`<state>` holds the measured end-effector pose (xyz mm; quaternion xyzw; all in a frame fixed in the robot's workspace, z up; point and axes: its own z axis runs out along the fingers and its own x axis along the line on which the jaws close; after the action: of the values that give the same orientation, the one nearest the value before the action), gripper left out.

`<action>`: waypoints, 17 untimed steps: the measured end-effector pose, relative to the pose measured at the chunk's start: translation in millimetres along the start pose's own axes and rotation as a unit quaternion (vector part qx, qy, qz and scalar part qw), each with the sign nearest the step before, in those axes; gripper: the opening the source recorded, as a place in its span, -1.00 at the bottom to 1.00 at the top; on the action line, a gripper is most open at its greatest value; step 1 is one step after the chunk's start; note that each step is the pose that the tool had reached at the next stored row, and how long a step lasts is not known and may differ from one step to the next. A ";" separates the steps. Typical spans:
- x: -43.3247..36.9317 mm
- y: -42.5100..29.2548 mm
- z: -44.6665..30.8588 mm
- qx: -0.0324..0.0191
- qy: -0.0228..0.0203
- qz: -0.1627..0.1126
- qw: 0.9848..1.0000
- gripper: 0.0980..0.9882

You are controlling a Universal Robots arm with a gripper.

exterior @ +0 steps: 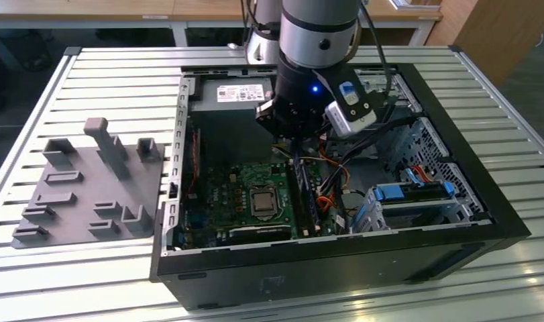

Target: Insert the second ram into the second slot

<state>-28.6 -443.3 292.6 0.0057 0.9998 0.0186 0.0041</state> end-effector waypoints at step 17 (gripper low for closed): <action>-4.2 -4.0 30.1 0.000 0.001 0.003 1.000 -0.91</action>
<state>-24.1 -446.2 262.4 0.0087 0.9998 0.0187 0.0029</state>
